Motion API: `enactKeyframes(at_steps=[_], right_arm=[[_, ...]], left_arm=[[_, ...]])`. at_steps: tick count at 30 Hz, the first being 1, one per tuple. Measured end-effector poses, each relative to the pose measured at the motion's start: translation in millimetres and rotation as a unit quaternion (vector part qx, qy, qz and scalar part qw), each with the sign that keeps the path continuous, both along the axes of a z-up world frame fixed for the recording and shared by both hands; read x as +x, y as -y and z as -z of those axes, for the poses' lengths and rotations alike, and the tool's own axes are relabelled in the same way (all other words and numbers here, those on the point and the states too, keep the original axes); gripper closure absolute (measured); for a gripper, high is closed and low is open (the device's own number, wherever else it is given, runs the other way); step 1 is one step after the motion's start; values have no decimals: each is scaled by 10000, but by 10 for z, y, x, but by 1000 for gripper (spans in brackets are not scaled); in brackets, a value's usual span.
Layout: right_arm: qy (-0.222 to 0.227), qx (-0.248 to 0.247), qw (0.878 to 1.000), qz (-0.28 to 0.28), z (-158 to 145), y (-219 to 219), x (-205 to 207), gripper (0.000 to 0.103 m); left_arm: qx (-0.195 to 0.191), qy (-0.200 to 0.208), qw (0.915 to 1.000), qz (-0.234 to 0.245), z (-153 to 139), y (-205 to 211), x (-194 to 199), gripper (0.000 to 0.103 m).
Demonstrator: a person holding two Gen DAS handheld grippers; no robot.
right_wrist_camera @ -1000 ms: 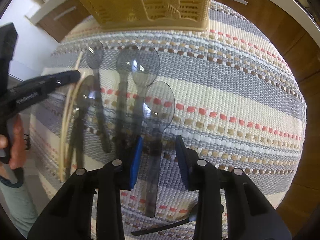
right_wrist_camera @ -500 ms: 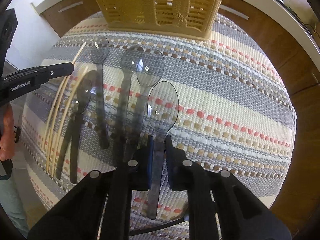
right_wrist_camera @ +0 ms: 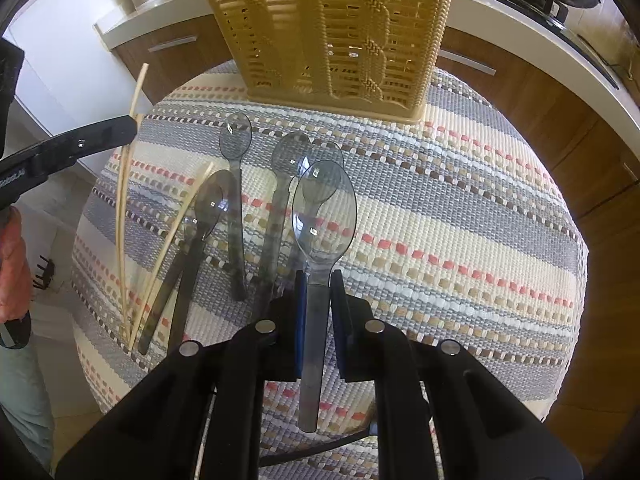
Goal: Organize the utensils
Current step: 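Carry the chopstick and clear spoon up over the yellow basket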
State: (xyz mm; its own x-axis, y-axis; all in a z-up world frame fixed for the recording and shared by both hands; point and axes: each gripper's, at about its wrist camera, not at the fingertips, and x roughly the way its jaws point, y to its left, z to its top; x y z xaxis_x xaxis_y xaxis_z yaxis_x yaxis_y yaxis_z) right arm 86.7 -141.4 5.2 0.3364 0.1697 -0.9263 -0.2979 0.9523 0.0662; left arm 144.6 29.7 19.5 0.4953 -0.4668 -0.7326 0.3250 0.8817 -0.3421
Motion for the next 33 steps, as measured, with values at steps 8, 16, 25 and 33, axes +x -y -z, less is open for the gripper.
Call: enactKeyframes(at_steps=[8, 16, 25, 33], right_arm=[[-51, 21, 10000, 5, 169, -59, -32, 93], [-15, -24, 10000, -91, 196, -47, -2, 93], [-106, 37, 9998, -139, 373, -111, 104, 93], [-86, 28, 9999, -115, 398, -99, 119, 93]], left_arm=[[324, 53, 9988, -377, 312, -226, 108, 97], [493, -351, 9976, -341, 526, -452, 284, 84], [764, -690, 9947, 4, 648, -426, 200, 86], [1531, -856, 9839, 335, 691, -144, 123, 99]])
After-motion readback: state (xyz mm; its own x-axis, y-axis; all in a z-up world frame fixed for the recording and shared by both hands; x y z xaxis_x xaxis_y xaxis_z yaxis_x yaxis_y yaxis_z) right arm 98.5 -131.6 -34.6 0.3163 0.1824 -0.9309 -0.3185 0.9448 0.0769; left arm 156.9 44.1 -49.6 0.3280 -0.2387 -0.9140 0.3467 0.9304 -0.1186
